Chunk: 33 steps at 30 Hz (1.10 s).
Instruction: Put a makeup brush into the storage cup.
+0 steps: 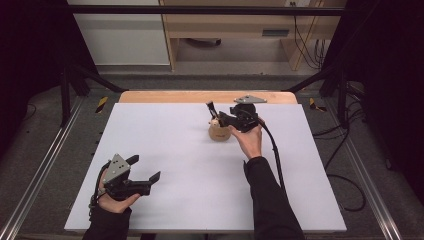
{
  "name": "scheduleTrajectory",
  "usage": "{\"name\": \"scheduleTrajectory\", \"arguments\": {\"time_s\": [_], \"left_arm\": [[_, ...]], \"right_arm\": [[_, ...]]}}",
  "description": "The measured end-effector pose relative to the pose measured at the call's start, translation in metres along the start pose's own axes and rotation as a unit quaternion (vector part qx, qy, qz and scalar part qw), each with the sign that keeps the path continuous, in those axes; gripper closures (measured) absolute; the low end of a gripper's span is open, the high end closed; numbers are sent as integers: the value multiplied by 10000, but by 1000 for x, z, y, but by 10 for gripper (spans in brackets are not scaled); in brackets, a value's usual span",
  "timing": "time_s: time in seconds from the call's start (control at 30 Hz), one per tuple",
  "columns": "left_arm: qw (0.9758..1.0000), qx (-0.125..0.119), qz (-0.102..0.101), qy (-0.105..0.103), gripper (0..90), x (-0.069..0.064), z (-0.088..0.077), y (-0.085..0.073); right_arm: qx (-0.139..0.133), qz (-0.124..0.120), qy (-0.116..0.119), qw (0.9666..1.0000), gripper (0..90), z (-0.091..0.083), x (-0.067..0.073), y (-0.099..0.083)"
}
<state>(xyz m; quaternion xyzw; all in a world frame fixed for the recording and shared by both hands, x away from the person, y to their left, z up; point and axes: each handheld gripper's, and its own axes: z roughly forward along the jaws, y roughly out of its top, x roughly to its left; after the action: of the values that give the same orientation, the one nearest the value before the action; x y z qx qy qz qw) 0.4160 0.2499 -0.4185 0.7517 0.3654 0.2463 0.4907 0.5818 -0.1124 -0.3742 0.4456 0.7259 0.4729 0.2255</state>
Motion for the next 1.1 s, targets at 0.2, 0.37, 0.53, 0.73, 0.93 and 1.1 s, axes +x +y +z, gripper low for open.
{"name": "scheduleTrajectory", "arguments": {"time_s": [0.2,0.37,0.53,0.73,0.93,1.1], "left_arm": [[10000,2,-2,-3,58,0,0,0],[10000,-3,-16,0,58,-1,0,0],[10000,-3,-16,1,57,-1,0,0],[10000,6,-22,5,56,-1,0,-1],[10000,13,-24,13,56,0,0,-1],[10000,29,-16,16,55,-1,1,-1]], "right_arm": [[-219,-60,307,9993,375,-24,7,1],[-293,-222,366,9987,286,-39,10,0],[-393,-315,534,9973,238,-57,12,-4],[-402,-380,575,9968,198,-67,12,-10],[-446,-371,616,9964,173,-82,10,-19],[-425,-428,519,9968,115,-96,6,-30]]}}
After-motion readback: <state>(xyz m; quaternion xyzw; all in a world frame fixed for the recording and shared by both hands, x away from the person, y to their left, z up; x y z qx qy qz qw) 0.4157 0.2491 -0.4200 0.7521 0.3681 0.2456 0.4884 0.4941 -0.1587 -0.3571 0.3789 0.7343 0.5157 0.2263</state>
